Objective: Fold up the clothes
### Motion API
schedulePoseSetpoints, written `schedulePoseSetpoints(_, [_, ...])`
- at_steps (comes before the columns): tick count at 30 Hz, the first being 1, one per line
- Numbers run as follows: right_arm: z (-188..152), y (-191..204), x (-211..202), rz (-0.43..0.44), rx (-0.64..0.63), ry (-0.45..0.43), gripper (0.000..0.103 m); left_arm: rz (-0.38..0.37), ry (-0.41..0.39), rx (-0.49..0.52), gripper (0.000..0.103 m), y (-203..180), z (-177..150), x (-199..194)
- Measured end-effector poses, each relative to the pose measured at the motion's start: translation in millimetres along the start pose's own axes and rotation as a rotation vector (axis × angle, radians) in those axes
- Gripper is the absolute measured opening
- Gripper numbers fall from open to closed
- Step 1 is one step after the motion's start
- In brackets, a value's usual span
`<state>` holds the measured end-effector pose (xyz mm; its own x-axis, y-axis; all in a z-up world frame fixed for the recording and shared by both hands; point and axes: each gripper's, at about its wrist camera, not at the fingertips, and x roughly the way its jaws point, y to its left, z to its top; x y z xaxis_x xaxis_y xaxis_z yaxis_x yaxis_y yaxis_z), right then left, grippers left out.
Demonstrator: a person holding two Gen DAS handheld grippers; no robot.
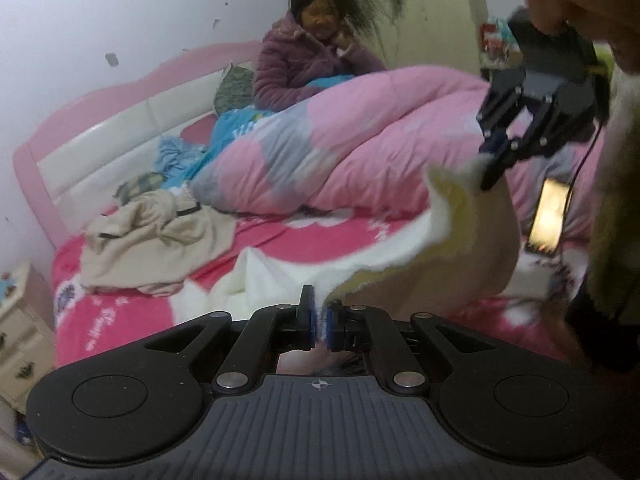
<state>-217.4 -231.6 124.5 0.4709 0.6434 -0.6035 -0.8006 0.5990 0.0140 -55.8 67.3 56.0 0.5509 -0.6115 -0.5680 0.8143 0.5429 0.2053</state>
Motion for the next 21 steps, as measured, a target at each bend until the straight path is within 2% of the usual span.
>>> schedulePoseSetpoints(3, [-3, -16, 6, -0.036, 0.060, -0.013, 0.011, -0.014, 0.009, -0.027, 0.003, 3, -2, 26])
schedulePoseSetpoints(8, [-28, -90, 47, -0.191, 0.213, 0.041, 0.011, -0.026, 0.039, -0.095, 0.007, 16, -12, 104])
schedulePoseSetpoints(11, [-51, -131, 74, -0.224, 0.312, 0.083, 0.011, -0.060, 0.088, -0.180, 0.023, 24, -23, 149])
schedulePoseSetpoints(12, [-58, -138, 82, -0.229, 0.325, 0.096, 0.011, -0.069, 0.103, -0.204, 0.035, 26, -27, 160])
schedulePoseSetpoints(13, [-65, -146, 90, -0.235, 0.338, 0.109, 0.011, -0.080, 0.120, -0.208, 0.042, 26, -33, 170])
schedulePoseSetpoints(16, [-80, -162, 105, -0.230, 0.380, 0.131, 0.011, -0.108, 0.172, -0.189, 0.052, 26, -48, 188])
schedulePoseSetpoints(21, [-98, -174, 116, -0.189, 0.448, 0.142, 0.011, -0.149, 0.203, -0.270, 0.068, 39, -61, 208])
